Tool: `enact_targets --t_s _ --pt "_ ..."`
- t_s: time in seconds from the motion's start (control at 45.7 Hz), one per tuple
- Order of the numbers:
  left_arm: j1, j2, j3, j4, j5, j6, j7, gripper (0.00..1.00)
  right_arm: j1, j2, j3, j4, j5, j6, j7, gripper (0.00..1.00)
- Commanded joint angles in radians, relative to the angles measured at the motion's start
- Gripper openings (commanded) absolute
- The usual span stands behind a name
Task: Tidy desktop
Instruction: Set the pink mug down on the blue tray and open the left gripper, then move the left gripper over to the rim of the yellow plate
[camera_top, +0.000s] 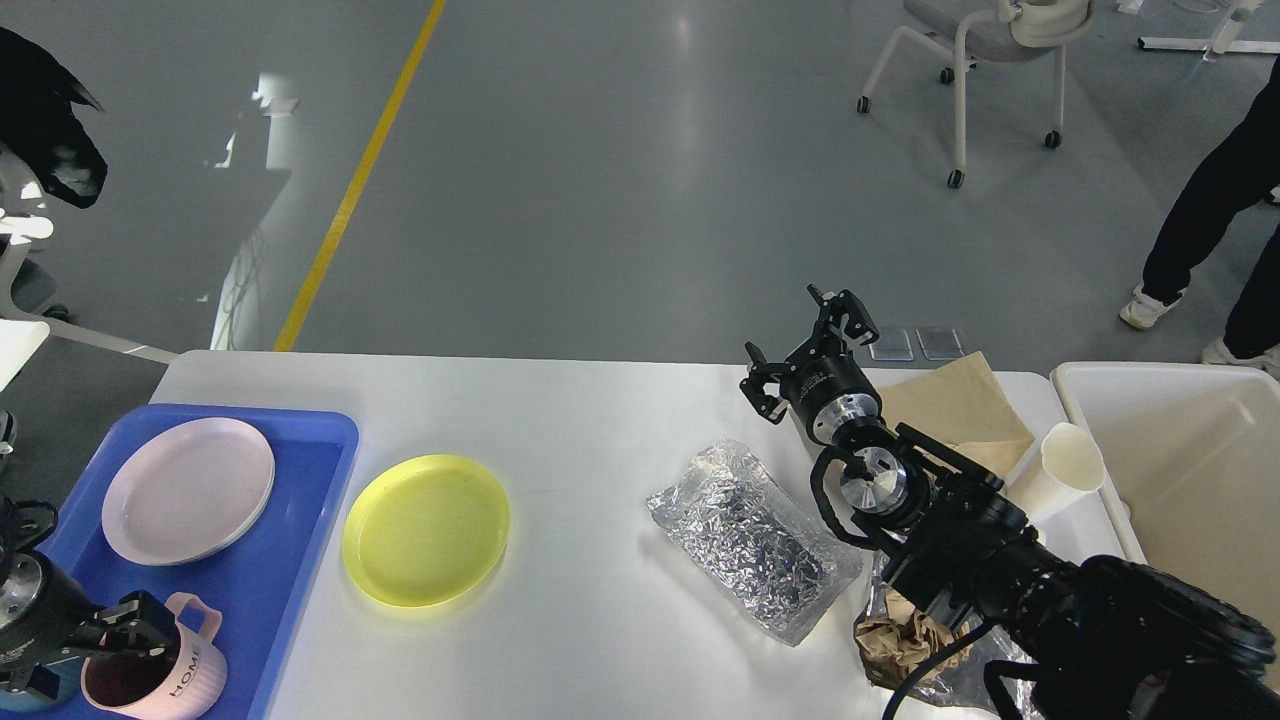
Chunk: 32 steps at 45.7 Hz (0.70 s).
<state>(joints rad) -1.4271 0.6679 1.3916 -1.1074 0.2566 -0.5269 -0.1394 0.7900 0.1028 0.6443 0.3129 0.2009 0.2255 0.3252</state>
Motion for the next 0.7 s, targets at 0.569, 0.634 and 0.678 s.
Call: enact_targets --t_s 0.569,0.634,0.678 --pt "-0.697 0.039 -0.049 0.078 -0.046 -0.433 0.018 0.98 0.000 0.000 0.000 0.000 0.000 0.000 0.000 1.00" --pt "-0.697 0.032 -0.051 0.078 -0.085 -0.433 0.018 0.98 0.000 0.000 0.000 0.000 0.000 0.000 0.000 1.00" --pt "-0.685 0.012 -0.052 0.077 -0.105 -0.433 0.018 0.98 0.000 0.000 0.000 0.000 0.000 -0.001 0.000 1.00"
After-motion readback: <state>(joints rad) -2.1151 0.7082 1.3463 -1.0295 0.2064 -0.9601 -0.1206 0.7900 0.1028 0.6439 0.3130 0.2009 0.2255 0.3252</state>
